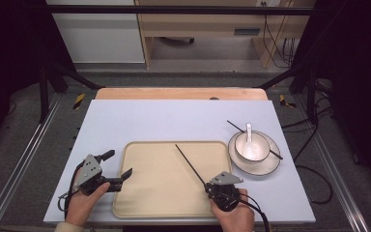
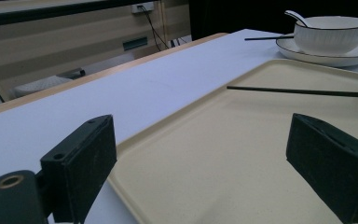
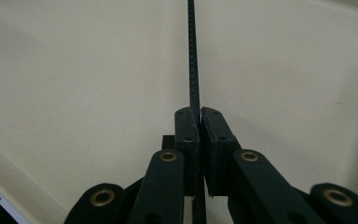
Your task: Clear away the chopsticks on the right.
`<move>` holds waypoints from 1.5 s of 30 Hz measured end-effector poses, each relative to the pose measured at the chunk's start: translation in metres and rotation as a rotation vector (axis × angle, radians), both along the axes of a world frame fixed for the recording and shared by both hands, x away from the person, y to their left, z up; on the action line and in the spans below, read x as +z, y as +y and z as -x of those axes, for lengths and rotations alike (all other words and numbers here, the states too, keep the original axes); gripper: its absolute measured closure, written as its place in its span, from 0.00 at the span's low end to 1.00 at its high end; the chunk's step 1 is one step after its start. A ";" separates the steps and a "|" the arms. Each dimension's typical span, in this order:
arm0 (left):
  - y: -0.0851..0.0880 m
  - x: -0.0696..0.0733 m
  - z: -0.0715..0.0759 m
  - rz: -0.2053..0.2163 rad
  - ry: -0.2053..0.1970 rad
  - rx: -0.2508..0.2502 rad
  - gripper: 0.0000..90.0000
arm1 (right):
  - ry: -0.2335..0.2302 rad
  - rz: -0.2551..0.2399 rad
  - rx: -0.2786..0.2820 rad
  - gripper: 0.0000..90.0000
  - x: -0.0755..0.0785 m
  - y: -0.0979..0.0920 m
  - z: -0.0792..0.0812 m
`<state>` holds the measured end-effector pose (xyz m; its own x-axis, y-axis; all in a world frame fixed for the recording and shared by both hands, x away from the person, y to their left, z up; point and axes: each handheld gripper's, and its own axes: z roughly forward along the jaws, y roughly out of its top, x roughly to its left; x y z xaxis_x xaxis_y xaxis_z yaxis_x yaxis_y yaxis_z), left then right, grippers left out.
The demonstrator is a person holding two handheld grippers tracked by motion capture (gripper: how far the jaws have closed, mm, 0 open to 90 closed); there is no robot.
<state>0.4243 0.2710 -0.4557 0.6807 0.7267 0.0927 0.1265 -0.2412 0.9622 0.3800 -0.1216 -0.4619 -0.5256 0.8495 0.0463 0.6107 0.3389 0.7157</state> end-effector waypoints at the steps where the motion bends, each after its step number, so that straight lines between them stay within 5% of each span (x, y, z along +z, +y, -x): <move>1: 0.000 0.000 0.000 0.000 0.000 0.000 0.09 | 0.000 0.000 0.000 0.95 0.000 0.000 0.000; 16: 0.000 0.000 0.000 0.002 -0.001 -0.005 0.09 | 0.012 -0.015 0.014 0.92 -0.007 0.002 0.000; 22: 0.000 0.000 0.000 0.003 -0.001 -0.008 0.09 | -0.066 -0.026 0.011 0.79 0.012 -0.009 0.000; 25: 0.000 0.000 0.001 0.004 -0.002 -0.009 0.09 | -0.174 -0.024 -0.008 0.66 0.041 -0.040 -0.002; 31: 0.000 -0.001 0.000 0.001 -0.001 -0.014 0.09 | -0.319 0.083 -0.110 0.43 0.080 -0.130 -0.010; 32: 0.000 -0.001 -0.001 0.003 -0.003 -0.014 0.09 | -0.319 0.083 -0.110 0.43 0.080 -0.130 -0.010; 33: 0.000 -0.001 -0.001 0.004 -0.002 -0.013 0.09 | -0.327 0.114 -0.140 0.40 0.084 -0.166 -0.017; 35: 0.000 -0.001 -0.001 0.002 0.000 -0.014 0.09 | -0.325 0.122 -0.147 0.38 0.083 -0.177 -0.019; 37: -0.001 -0.001 -0.001 -0.003 0.000 -0.013 0.09 | -0.280 0.122 -0.139 0.48 0.071 -0.214 -0.032; 45: -0.003 -0.003 -0.001 -0.017 0.006 -0.013 0.09 | -0.164 0.120 -0.019 0.65 0.038 -0.226 -0.075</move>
